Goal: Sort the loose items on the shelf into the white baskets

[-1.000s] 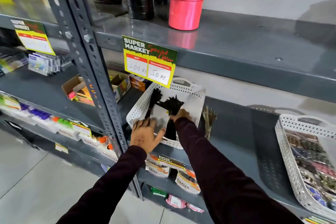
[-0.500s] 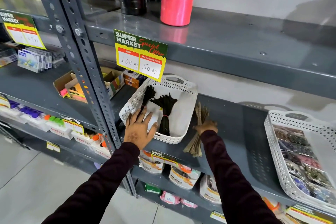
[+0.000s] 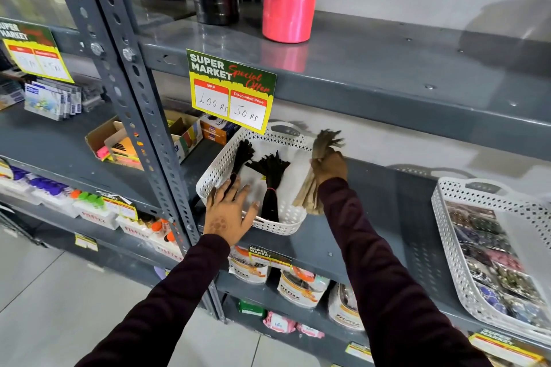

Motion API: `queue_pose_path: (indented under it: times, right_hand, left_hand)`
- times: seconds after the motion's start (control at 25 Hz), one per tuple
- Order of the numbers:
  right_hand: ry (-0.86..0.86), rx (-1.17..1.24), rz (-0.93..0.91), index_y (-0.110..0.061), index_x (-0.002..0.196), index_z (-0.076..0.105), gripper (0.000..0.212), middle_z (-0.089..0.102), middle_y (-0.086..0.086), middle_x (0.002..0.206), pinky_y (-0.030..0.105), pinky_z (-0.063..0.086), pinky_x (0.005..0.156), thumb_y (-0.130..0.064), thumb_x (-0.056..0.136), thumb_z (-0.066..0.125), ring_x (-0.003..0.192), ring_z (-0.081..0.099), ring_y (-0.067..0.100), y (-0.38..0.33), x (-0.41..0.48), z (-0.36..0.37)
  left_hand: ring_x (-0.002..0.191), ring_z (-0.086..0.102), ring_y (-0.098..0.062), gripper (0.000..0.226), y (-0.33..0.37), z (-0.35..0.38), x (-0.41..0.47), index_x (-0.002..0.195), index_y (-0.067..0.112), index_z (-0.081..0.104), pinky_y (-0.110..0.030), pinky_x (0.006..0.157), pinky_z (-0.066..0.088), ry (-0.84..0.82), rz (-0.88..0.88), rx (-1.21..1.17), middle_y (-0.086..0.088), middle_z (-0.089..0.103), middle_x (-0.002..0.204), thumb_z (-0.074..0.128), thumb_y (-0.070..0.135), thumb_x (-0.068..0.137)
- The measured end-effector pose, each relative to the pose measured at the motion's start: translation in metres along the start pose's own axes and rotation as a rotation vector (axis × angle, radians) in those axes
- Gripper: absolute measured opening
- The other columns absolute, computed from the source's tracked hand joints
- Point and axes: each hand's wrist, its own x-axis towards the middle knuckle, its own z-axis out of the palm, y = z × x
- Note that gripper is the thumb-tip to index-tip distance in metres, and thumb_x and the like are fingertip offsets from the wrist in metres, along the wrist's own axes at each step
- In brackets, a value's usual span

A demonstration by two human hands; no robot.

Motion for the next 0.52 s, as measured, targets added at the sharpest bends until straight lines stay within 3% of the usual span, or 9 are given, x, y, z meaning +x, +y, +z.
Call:
queue_pose_path:
  times: [0.2,0.32,0.4,0.52]
  right_hand:
    - [-0.205,-0.203,-0.067,-0.002,0.146,0.026,0.059,0.041,0.024,0.143,0.042,0.038,0.109,-0.015,0.095,0.050,0.130,0.046,0.037,-0.021,-0.016,0.050]
    - [-0.277,-0.298,-0.040,0.003,0.139,0.038,0.051,0.049,0.023,0.139,0.041,0.041,0.107,-0.014,0.094,0.053,0.129,0.048,0.036,-0.021,-0.028,0.062]
    - [-0.229,-0.379,-0.102,0.005,0.133,0.045,0.042,0.057,0.022,0.132,0.040,0.046,0.102,-0.006,0.093,0.051,0.123,0.055,0.036,-0.022,-0.033,0.060]
    - [-0.213,-0.380,-0.185,0.002,0.132,0.048,0.040,0.054,0.021,0.136,0.037,0.044,0.103,-0.005,0.093,0.050,0.125,0.053,0.033,-0.032,-0.036,0.035]
  left_hand:
    - [0.141,0.027,-0.026,0.073,-0.001,-0.001,0.002,0.133,0.019,0.049,-0.052,0.114,0.018,-0.022,0.023,0.023,-0.006,0.043,0.148,0.016,0.059,0.082]
    - [0.140,0.026,-0.026,0.072,-0.003,-0.005,0.006,0.134,0.021,0.047,-0.053,0.114,0.015,-0.084,0.021,0.063,-0.005,0.043,0.148,0.015,0.059,0.082]
    - [0.141,0.026,-0.026,0.061,-0.001,-0.007,0.003,0.135,0.022,0.045,-0.051,0.115,0.014,-0.105,0.038,0.107,-0.004,0.041,0.149,0.025,0.056,0.089]
    - [0.136,0.034,-0.027,0.048,0.017,-0.024,0.012,0.137,0.018,0.042,-0.044,0.111,0.026,-0.102,0.114,0.120,-0.008,0.046,0.145,0.041,0.041,0.095]
